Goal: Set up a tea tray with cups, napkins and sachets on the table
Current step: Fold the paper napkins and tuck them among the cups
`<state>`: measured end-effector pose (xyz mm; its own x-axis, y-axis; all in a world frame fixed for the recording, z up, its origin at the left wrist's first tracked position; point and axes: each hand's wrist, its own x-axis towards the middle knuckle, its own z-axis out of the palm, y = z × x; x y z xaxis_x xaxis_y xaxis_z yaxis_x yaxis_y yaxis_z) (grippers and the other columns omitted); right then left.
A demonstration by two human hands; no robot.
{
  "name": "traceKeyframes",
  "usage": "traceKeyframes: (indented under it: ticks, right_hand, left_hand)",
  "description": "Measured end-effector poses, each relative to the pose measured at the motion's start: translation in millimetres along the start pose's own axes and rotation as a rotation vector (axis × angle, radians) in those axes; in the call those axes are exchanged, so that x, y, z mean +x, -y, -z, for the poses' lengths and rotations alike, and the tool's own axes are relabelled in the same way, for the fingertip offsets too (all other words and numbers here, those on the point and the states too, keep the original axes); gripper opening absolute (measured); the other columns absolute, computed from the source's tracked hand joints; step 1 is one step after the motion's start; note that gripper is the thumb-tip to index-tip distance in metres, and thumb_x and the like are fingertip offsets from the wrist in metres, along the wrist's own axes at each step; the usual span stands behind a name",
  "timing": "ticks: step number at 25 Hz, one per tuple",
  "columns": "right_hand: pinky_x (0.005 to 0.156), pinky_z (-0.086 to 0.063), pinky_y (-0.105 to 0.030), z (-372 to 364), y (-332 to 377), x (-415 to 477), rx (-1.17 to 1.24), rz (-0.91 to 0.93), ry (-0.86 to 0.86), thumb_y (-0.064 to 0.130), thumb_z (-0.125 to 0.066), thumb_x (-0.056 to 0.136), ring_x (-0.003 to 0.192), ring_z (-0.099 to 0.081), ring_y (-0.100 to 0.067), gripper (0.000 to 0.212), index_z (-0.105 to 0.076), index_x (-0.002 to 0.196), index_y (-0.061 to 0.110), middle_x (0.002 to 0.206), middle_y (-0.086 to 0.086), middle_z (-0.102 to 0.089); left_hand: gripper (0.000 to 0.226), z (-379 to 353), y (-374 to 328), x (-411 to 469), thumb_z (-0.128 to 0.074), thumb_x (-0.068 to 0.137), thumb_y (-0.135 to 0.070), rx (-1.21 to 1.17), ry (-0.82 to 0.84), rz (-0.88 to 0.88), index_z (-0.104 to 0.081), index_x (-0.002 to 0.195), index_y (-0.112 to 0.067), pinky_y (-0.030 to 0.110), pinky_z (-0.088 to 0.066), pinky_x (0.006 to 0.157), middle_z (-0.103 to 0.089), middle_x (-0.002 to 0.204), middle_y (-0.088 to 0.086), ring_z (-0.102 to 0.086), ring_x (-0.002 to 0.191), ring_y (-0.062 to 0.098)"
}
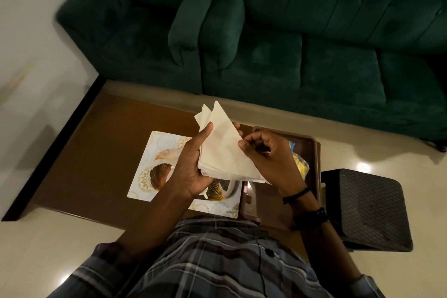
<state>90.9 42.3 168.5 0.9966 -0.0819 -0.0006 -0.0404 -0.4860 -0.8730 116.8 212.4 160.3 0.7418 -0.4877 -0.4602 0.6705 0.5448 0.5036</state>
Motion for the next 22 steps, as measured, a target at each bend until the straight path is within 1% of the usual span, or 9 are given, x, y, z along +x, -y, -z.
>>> traceKeyframes:
  ticks: [3,6,9,11,13,15,18,20,22]
  right_hand:
    - [0.068,-0.055,-0.030,1.0,-0.2,-0.6,0.003,0.027,0.021,0.023,-0.070,0.086,0.078,-0.065,-0.020,0.014,-0.071,0.090,0.009,0.085,-0.005,-0.070]
    - [0.068,-0.055,-0.032,2.2,0.3,-1.8,0.019,0.051,0.049,0.022,-0.070,0.085,0.078,-0.065,-0.021,0.010,-0.071,0.089,0.013,0.085,-0.006,-0.070]
    - [0.065,-0.053,-0.022,-0.4,-3.2,-2.2,0.025,0.055,0.034,0.022,-0.071,0.085,0.076,-0.061,-0.013,0.005,-0.067,0.086,0.019,0.081,0.008,-0.065]
    - [0.065,-0.051,-0.012,-4.2,-7.4,-1.9,0.024,0.010,0.008,0.026,-0.071,0.084,0.077,-0.060,-0.007,0.013,-0.065,0.093,0.018,0.086,0.014,-0.061]
    - [0.070,-0.053,-0.013,-7.1,-11.2,-1.6,0.011,-0.097,0.038,0.036,-0.068,0.085,0.085,-0.061,-0.005,0.030,-0.060,0.106,0.016,0.096,0.014,-0.060]
    - [0.071,-0.057,-0.020,-8.7,-14.6,-2.4,0.023,-0.151,0.085,0.039,-0.066,0.086,0.088,-0.064,-0.008,0.037,-0.061,0.113,0.014,0.103,0.008,-0.064]
    - [0.074,-0.057,-0.030,-11.3,-15.9,-3.2,0.071,-0.128,0.104,0.032,-0.063,0.090,0.088,-0.066,-0.013,0.026,-0.069,0.107,0.013,0.098,0.002,-0.070]
    - [0.075,-0.055,-0.022,-16.8,-14.0,-3.2,0.063,-0.134,0.139,0.028,-0.060,0.093,0.089,-0.066,-0.015,0.023,-0.069,0.108,0.014,0.097,0.004,-0.069]
    - [0.077,-0.048,-0.009,-21.9,-13.5,-4.4,-0.021,-0.107,0.164,0.029,-0.063,0.091,0.103,-0.062,-0.013,0.032,-0.063,0.120,0.016,0.111,0.005,-0.064]
  left_hand:
    - [0.037,1.8,-0.2,0.6,-0.051,0.094,-0.037,-0.016,0.021,0.011,-0.062,0.124,-0.018,0.055,-0.045,0.101,-0.058,0.132,0.014,-0.059,0.116,0.031]
    - [0.029,2.2,-0.9,0.4,-0.051,0.094,-0.032,-0.014,0.034,0.019,-0.069,0.114,-0.020,0.054,-0.046,0.100,-0.061,0.130,0.013,-0.061,0.115,0.030]
    - [0.036,2.6,0.3,1.0,-0.050,0.095,-0.025,-0.026,0.039,0.012,-0.055,0.129,-0.019,0.051,-0.048,0.097,-0.057,0.136,0.013,-0.058,0.120,0.031]
    - [0.043,2.5,1.6,0.6,-0.048,0.096,-0.023,-0.035,0.035,0.003,-0.046,0.139,-0.018,0.051,-0.048,0.098,-0.056,0.138,0.013,-0.055,0.124,0.031]
    - [0.044,4.9,2.0,0.6,-0.047,0.097,-0.024,-0.043,0.022,-0.015,-0.043,0.141,-0.019,0.054,-0.044,0.103,-0.056,0.138,0.012,-0.053,0.127,0.031]
    - [0.044,8.8,-1.0,0.6,-0.048,0.096,-0.028,-0.025,-0.010,-0.019,-0.044,0.139,-0.019,0.054,-0.044,0.103,-0.057,0.137,0.011,-0.053,0.127,0.032]
    - [0.046,16.3,-0.8,1.9,-0.058,0.089,-0.034,0.088,-0.140,0.041,-0.051,0.132,-0.018,0.049,-0.053,0.089,-0.065,0.125,0.011,-0.061,0.114,0.032]
    - [0.042,22.9,0.6,1.5,-0.065,0.086,-0.030,0.138,-0.278,0.087,-0.058,0.123,-0.014,0.042,-0.056,0.077,-0.072,0.105,0.010,-0.067,0.098,0.029]
    - [0.035,29.9,0.2,1.4,-0.064,0.087,-0.024,0.102,-0.352,0.085,-0.059,0.119,-0.010,0.039,-0.056,0.074,-0.072,0.098,0.011,-0.067,0.090,0.028]
